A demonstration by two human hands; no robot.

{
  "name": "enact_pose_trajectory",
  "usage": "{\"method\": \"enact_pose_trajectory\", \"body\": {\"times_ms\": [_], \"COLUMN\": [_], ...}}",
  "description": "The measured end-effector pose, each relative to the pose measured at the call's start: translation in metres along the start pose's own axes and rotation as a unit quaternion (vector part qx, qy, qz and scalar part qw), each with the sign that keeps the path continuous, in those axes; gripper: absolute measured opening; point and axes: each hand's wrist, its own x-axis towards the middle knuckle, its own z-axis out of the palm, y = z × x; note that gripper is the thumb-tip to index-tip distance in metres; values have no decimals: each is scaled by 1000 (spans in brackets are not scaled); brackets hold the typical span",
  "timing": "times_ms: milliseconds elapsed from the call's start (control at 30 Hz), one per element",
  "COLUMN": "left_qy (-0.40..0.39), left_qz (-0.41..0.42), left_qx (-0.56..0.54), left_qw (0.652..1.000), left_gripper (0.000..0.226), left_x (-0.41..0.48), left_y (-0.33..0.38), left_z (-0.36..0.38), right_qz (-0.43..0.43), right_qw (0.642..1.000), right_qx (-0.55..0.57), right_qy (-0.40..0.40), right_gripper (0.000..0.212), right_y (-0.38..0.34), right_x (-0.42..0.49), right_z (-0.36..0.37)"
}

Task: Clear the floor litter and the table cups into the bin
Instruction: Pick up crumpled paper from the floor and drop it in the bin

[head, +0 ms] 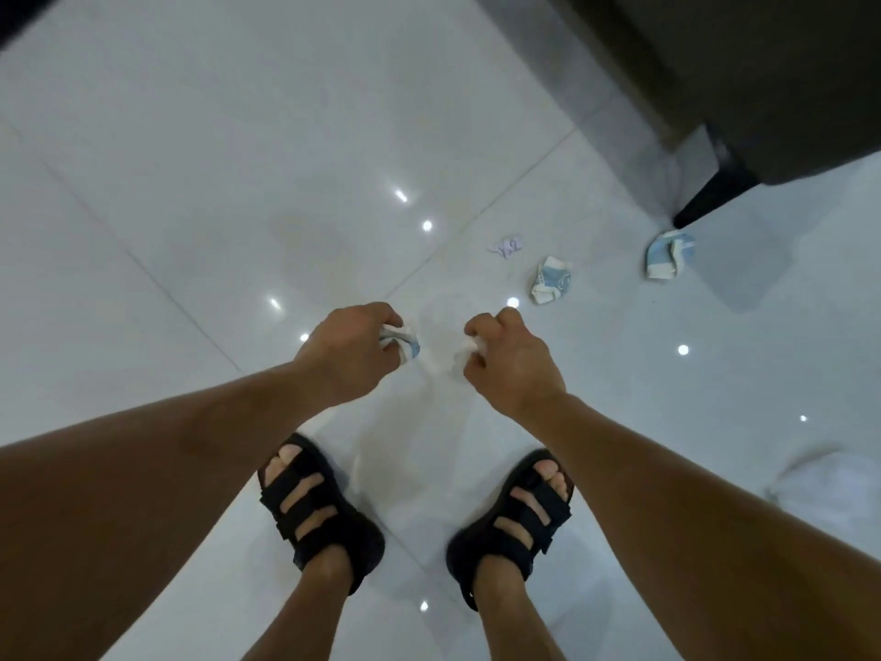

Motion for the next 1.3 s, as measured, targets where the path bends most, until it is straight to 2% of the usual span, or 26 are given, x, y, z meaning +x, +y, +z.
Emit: {"method": "enact_pose_trajectory", "body": {"times_ms": [133,233,467,633,767,1000,1300], "left_qy": [7,23,107,175,231,329,442], "left_qz": [22,26,8,-40,-92,-179,-311], "left_qx": [19,44,-13,-51,-89,-159,-251], "left_qw": [1000,998,994,982,964,913,803], "left_gripper": [23,30,36,34,37,40,35], "left_x": [-59,-113,-267,-383,-474,-632,-835], "left_y": [29,44,72,71,71,35,-92], "left_z": [-76,-136,-270,-323,-333,-309,-233], "right_qz": [-33,-74,-126,-207,-298,-435,-571], "right_qw": [999,997,988,966,931,846,738], "right_qx": [20,-9,-75,-145,-205,-298,-341], "right_qy": [1,-16,-47,-50,-48,-77,-116], "right_gripper": [29,29,32,34,33,34,36], "right_y": [-66,-122,-264,-362,-427,-523,-659], "right_x": [-31,-65,-160,-221,-271,-358,-503], "right_z": [-73,-124,-232,-281,-306,-284,-154]}}
